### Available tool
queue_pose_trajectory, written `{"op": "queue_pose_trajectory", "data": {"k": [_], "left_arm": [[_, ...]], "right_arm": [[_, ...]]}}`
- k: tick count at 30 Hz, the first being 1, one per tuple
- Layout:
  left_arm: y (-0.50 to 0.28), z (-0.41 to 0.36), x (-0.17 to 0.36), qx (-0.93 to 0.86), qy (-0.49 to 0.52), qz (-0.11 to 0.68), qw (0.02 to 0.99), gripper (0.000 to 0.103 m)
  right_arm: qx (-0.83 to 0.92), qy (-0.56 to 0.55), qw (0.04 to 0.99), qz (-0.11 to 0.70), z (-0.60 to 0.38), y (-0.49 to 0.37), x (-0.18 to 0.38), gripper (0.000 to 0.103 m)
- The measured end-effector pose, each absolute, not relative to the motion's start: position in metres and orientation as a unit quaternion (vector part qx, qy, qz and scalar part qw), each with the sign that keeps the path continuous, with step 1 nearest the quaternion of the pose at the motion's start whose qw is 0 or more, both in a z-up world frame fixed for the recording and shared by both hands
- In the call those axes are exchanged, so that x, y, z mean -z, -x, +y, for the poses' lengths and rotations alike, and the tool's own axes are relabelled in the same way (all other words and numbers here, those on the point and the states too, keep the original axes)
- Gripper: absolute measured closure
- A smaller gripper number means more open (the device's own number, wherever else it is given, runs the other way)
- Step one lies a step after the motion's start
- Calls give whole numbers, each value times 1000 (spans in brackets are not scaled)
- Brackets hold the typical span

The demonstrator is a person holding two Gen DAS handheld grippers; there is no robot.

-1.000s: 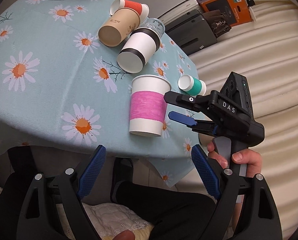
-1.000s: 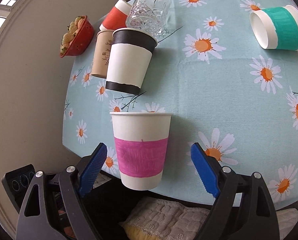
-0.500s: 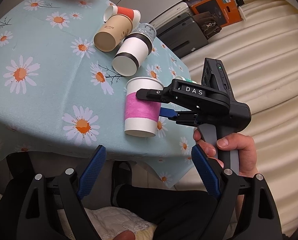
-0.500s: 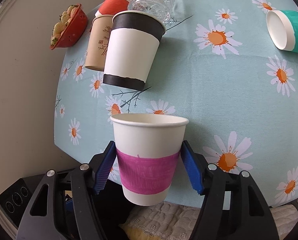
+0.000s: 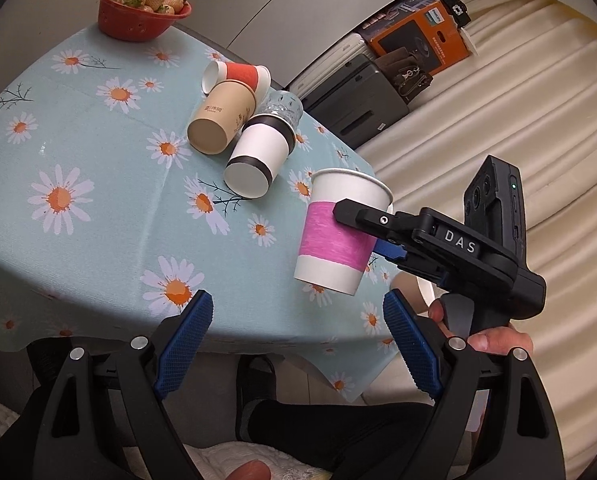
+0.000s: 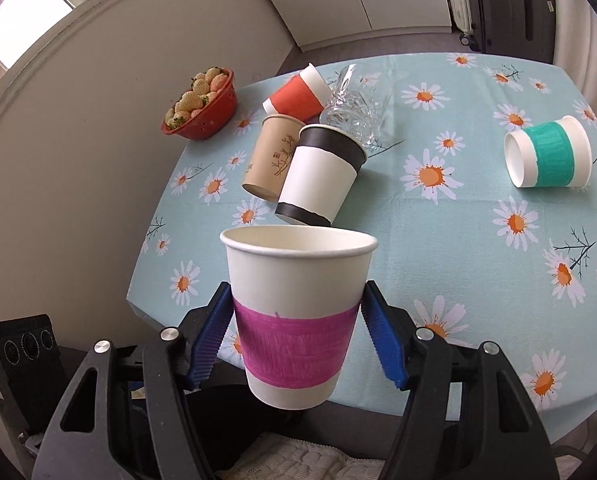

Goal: Flip cup upright
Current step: 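Rotate the right tool to turn the held cup rim-up, then lower the upright pink-banded cup onto the table and open the right gripper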

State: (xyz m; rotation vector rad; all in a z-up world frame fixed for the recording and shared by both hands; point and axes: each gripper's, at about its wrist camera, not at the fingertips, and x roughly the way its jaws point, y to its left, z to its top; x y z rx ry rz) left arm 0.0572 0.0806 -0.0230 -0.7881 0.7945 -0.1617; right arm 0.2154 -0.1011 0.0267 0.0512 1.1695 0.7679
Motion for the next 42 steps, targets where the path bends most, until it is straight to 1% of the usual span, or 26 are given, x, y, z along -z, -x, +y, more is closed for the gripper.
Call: {"op": "queue_pose_trajectory", "data": {"k": [5, 10, 16, 20, 26, 33, 38, 42], "left_arm": [[-53, 88, 21, 64, 372, 360, 853, 18], [-50, 98, 24, 50, 379, 341, 859, 18], [-47, 107, 27, 36, 382, 323, 865, 18], [-45, 111, 29, 30, 377, 316, 870, 18], [-41, 118, 33, 22, 376, 314, 872, 18], [-40, 123, 38, 28, 394, 309, 865, 18], [-38, 127, 40, 32, 410, 305, 859, 18], [-37, 127, 40, 39, 416, 304, 856, 18]], "right_arm": [[-350, -37, 809, 470, -113, -190, -43, 38], [-348, -34, 856, 380, -118, -159, -49, 38], [-321, -10, 904, 283, -116, -128, -41, 38], [-263, 20, 938, 223, -108, -110, -28, 38], [-203, 40, 962, 178, -96, -106, 8, 38], [-153, 59, 975, 150, -87, -108, 54, 38], [-137, 74, 979, 132, -85, -104, 69, 38], [-133, 67, 979, 136, -86, -107, 74, 37]]}}
